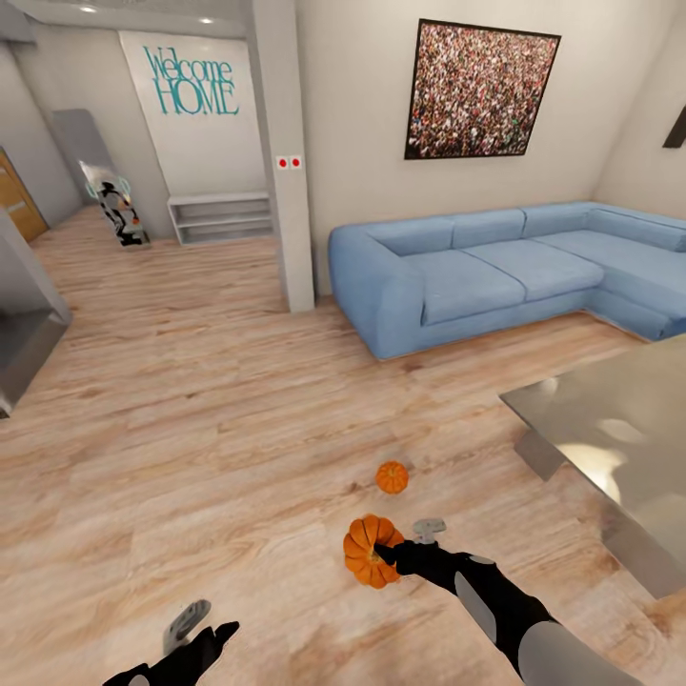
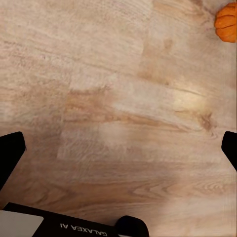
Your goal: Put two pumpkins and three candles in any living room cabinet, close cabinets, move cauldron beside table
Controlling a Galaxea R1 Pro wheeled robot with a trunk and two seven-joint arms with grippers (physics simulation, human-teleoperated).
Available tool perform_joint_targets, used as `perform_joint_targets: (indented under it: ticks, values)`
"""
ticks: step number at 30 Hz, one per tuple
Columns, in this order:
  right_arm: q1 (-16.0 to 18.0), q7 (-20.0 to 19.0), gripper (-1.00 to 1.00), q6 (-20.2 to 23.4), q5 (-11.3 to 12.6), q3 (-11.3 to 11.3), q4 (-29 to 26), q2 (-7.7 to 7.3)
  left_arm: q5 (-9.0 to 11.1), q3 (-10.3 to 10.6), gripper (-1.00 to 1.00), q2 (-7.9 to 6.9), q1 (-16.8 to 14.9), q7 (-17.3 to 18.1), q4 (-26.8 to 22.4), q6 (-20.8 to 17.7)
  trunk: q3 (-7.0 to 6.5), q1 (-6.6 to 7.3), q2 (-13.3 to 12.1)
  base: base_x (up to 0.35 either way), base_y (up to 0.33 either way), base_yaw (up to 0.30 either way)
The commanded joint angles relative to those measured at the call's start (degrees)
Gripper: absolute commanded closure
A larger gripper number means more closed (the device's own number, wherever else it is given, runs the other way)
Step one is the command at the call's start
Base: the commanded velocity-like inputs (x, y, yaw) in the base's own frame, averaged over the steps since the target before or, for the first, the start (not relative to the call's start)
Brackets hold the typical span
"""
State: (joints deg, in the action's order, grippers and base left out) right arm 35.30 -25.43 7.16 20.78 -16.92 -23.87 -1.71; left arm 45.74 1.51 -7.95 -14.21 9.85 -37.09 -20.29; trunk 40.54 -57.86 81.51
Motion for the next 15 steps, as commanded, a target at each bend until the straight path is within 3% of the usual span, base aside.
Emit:
perform_joint_targets:
  ticks: [1, 9, 15]
  values:
    - [0.03, 0.03, 1.0, 0.4, 0.76, -0.22, -0.13, -0.05, 0.49, 0.15, -1.0, -0.05, -0.03, 0.0, 0.0, -0.19, 0.03, -0.02, 0.02, 0.243, 0.261, 0.0]
    - [0.03, 0.03, 1.0, 0.4, 0.76, -0.22, -0.13, -0.05, 0.49, 0.15, -1.0, -0.05, -0.03, 0.0, 0.0, -0.19, -0.03, -0.02, 0.02, 0.243, 0.261, -0.015]
    - [0.03, 0.03, 1.0, 0.4, 0.78, -0.22, -0.13, -0.05, 0.49, 0.15, -1.0, -0.05, -0.03, 0.0, 0.0, -0.19, -0.27, -0.02, 0.02, 0.243, 0.261, -0.182]
